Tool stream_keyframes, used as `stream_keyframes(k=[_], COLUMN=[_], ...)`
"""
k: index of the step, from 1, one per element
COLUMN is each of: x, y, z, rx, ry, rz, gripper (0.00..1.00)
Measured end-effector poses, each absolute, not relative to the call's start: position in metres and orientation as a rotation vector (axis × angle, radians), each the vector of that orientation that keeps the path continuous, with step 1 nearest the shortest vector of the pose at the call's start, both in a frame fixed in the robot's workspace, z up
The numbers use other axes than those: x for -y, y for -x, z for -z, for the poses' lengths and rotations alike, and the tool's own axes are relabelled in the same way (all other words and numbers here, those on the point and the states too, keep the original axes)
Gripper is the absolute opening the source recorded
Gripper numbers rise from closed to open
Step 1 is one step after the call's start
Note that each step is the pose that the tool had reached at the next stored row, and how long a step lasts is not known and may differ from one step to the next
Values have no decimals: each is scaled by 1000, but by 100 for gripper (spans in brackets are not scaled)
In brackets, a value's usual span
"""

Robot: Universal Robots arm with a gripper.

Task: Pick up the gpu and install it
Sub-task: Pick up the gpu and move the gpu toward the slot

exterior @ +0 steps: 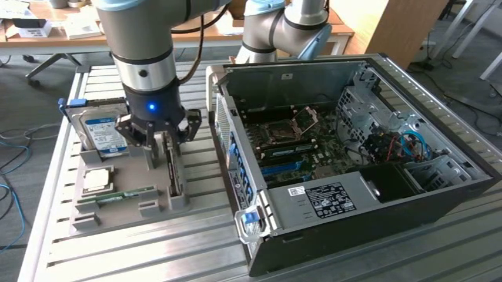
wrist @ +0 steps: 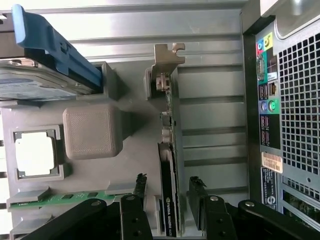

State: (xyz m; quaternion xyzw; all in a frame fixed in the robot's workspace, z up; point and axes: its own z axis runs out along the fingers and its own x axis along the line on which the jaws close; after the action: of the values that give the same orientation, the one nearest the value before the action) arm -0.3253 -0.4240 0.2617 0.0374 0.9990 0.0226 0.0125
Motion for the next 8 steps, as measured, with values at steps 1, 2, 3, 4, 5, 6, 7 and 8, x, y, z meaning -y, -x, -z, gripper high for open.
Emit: stream_keyframes(k=[1,2,3,4,5,6,7,8], x=[424,424,424,424,424,424,424,424], y=[325,325,325,325,325,325,325,325], z=[-260,-258,-256,-254,-253,-251,-250,-249], rx=[-3114,-3114,-3114,-3114,-3114,-3114,-3114,-3114], ry=[-117,-117,-117,-117,-117,-117,-117,-117], rz=[-71,-71,-71,-71,-71,-71,-71,-71], gripper=[47,47,47,47,47,47,47,47])
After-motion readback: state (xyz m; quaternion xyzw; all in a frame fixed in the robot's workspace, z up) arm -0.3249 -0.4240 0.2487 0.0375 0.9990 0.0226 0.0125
